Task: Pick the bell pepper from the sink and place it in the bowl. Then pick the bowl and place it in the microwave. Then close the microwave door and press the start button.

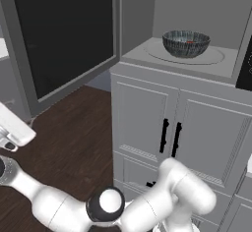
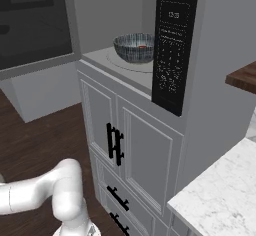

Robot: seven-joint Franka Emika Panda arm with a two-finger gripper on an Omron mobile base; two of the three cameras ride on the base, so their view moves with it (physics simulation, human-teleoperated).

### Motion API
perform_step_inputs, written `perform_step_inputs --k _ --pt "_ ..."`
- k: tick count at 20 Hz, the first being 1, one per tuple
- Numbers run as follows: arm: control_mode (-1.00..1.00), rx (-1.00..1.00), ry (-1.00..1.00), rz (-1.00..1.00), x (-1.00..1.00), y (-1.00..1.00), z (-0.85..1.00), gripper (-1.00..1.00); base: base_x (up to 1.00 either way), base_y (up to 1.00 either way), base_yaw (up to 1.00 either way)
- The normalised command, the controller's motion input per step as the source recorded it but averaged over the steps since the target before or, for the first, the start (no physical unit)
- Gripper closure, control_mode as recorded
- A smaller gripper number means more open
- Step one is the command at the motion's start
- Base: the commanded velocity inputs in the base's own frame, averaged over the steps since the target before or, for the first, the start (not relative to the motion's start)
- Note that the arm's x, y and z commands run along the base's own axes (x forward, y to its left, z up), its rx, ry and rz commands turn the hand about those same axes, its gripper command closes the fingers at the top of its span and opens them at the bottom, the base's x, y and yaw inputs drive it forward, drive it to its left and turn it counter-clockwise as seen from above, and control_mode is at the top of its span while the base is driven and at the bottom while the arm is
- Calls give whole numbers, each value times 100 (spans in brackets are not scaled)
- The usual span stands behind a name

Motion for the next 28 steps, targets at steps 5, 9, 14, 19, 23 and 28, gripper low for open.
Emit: perform_step_inputs --k 5,9,14,19,23,28 --pt "-100 8 -45 0 -30 -93 55 -100 0 0 0" --pt "-100 11 -34 1 -22 -100 44 -100 0 0 0" --pt "-100 13 -32 3 -22 -100 33 -100 0 0 0" --pt "-100 14 -28 3 -18 -100 33 -100 0 0 0" --pt "-100 17 -24 4 -7 -100 41 -100 0 0 0" --pt "-100 18 -18 7 -3 -100 31 -100 0 0 0"
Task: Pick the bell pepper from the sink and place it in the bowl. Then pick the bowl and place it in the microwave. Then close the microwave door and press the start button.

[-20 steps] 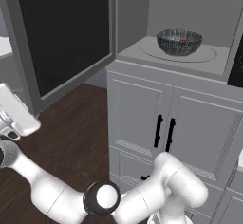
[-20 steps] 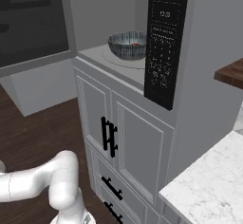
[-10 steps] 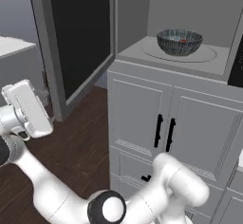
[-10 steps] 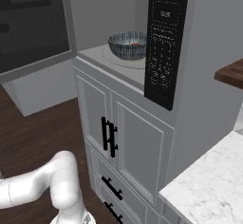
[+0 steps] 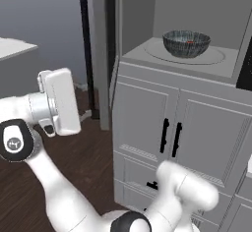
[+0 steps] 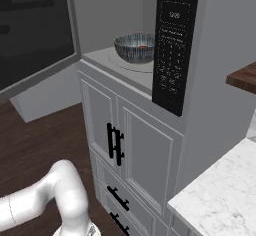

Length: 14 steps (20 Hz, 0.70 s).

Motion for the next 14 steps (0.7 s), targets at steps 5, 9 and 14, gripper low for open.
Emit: perform_step_inputs --k 5,9,14 --pt "-100 18 -6 8 0 -100 18 -100 0 0 0" --pt "-100 16 0 9 1 -100 2 -100 0 0 0" --pt "-100 15 0 11 16 -100 0 -100 0 0 0"
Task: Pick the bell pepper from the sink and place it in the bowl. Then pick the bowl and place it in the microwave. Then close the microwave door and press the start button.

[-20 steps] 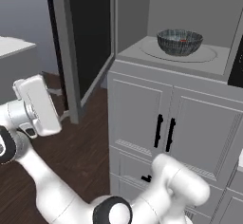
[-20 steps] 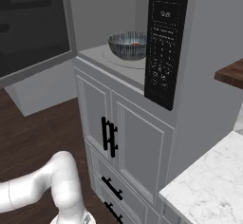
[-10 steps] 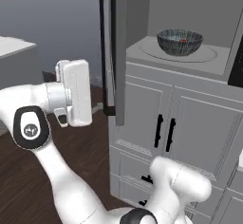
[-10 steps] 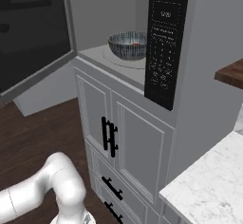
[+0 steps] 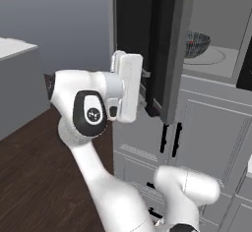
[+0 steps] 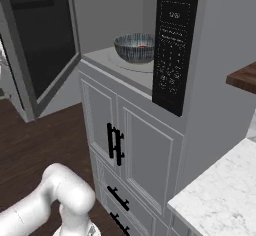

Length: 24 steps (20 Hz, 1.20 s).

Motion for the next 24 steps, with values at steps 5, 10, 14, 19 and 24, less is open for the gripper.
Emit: perform_step_inputs --k 5,10,14,19,24 --pt "-100 14 0 13 31 -100 0 -100 0 0 0" --pt "-100 15 0 16 44 -100 0 -100 0 0 0" --pt "-100 16 0 19 53 -95 0 -100 0 0 0" --pt "-100 13 0 18 51 -79 0 -100 0 0 0" --pt "-100 13 -1 19 54 -82 0 -100 0 0 0"
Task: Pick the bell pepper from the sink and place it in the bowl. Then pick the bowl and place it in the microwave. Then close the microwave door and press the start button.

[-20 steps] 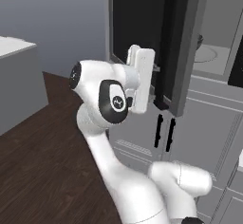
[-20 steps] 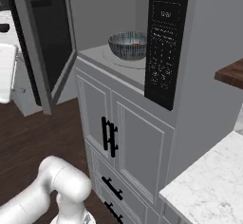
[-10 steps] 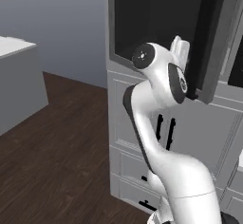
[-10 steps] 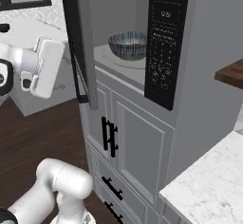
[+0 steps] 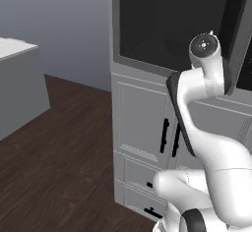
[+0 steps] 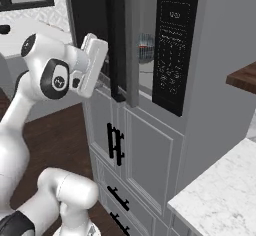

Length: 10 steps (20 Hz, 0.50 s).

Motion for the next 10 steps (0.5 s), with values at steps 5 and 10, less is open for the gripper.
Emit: perform_step_inputs --k 5,10 --pt "-100 13 -3 18 62 -80 0 -100 0 0 0" --pt "-100 12 -1 16 65 -65 0 -100 0 0 0"
